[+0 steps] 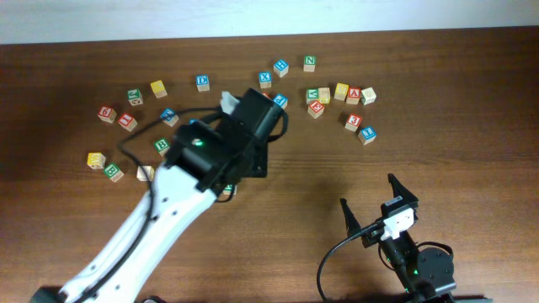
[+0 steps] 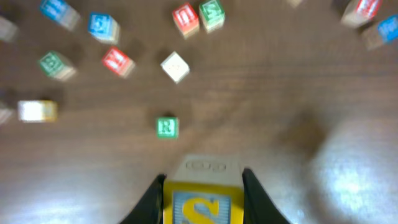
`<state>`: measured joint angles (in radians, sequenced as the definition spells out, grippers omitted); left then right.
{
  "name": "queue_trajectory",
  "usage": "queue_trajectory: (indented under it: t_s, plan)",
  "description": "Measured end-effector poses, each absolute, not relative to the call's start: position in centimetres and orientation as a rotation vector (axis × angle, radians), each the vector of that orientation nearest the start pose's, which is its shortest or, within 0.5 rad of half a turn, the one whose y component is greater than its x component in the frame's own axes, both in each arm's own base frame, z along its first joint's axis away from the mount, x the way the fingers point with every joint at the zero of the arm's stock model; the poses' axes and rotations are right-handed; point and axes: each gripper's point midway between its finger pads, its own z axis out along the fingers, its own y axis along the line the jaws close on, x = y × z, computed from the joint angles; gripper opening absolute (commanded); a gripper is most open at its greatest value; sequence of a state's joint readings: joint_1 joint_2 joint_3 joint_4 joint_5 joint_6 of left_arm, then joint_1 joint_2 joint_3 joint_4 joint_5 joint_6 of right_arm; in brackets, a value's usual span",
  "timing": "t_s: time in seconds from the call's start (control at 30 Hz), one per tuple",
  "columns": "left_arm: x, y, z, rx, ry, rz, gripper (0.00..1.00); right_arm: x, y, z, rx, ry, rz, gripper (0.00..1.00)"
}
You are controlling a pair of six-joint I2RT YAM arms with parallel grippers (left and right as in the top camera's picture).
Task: Spell out RSS
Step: 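Carry the S block with left gripper and set it right of R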
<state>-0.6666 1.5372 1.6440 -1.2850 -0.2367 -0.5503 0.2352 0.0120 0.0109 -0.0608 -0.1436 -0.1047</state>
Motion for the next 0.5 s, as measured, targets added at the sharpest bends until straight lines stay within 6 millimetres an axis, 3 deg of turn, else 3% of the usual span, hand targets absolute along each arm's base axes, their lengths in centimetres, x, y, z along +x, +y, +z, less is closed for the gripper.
queue_trajectory:
  t_s: [0.07, 0.2, 0.43, 0.5]
  plan:
    - [29.2, -18.5, 19.8, 0.083, 2.737, -0.054, 0.03, 23.2, 8.1, 16.1, -0.384, 1.591, 0.217, 0.98]
    - [28.8, -18.6, 15.1, 0.083, 2.776, -0.045, 0.04, 23.2, 8.1, 16.1, -0.385, 1.591, 0.217, 0.98]
    - [29.6, -19.3, 10.6, 0.076, 2.767, -0.062, 0.00, 23.2, 8.1, 16.1, -0.385, 1.591, 0.217, 0.98]
    - [29.8, -19.5, 8.4, 0.083, 2.806, -0.024, 0.00, 23.2, 8.1, 16.1, -0.385, 1.591, 0.217, 0.98]
